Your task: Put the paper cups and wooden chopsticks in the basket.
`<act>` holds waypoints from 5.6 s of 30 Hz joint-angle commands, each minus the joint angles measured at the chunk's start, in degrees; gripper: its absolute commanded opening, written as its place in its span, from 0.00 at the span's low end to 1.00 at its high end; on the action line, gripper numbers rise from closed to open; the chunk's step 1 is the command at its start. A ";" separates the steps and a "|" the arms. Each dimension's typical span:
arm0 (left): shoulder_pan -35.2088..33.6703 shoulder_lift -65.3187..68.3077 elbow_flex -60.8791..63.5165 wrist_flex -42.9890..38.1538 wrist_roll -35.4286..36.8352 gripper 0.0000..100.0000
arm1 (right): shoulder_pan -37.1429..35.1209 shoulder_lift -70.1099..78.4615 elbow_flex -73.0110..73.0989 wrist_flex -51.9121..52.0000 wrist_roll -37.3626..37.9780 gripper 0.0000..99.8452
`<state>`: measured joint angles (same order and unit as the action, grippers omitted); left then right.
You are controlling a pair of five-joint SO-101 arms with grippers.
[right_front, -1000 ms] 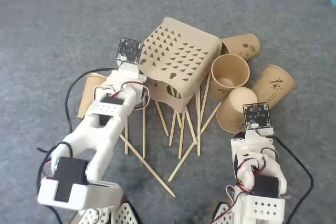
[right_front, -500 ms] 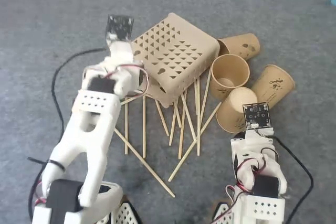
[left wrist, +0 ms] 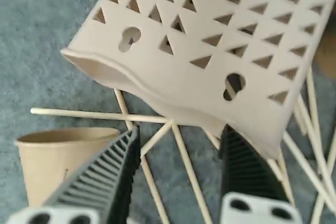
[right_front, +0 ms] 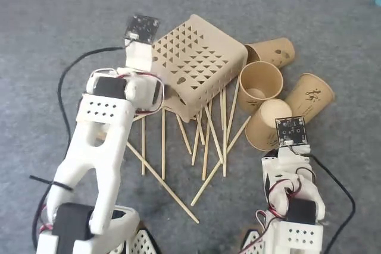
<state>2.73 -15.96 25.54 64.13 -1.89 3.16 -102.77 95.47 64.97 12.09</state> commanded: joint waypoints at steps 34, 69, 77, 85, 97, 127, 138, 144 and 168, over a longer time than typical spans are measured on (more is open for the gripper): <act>-15.91 36.04 -22.55 -22.77 -10.55 0.24 | 0.75 -1.19 0.97 -0.22 1.05 0.01; -10.46 44.13 -21.58 -50.55 3.87 0.01 | 0.40 -1.19 0.97 -0.31 12.13 0.01; -8.70 35.25 -21.58 -35.87 9.85 0.01 | 0.40 -1.19 0.97 -0.31 12.22 0.01; -2.81 34.81 -21.85 -23.30 9.85 0.01 | 0.40 -1.19 0.97 -0.31 12.22 0.01; 0.35 34.73 -25.45 -14.59 10.20 0.17 | 0.40 -1.19 0.97 -0.31 12.22 0.01; 15.12 37.27 -47.34 -26.29 23.82 0.18 | 0.66 -1.19 0.97 -0.31 12.22 0.01; 13.71 44.57 -62.20 -19.16 23.65 0.18 | 0.57 -1.19 0.97 -0.31 12.22 0.01; 10.46 44.75 -68.79 -15.30 23.65 0.18 | 0.48 -1.19 0.97 -0.31 12.22 0.01; -11.69 52.04 -66.07 2.20 5.98 0.18 | 0.40 -1.19 0.97 -0.31 12.22 0.01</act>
<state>-6.51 36.88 -40.04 63.08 5.93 3.25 -102.77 95.47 64.97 23.69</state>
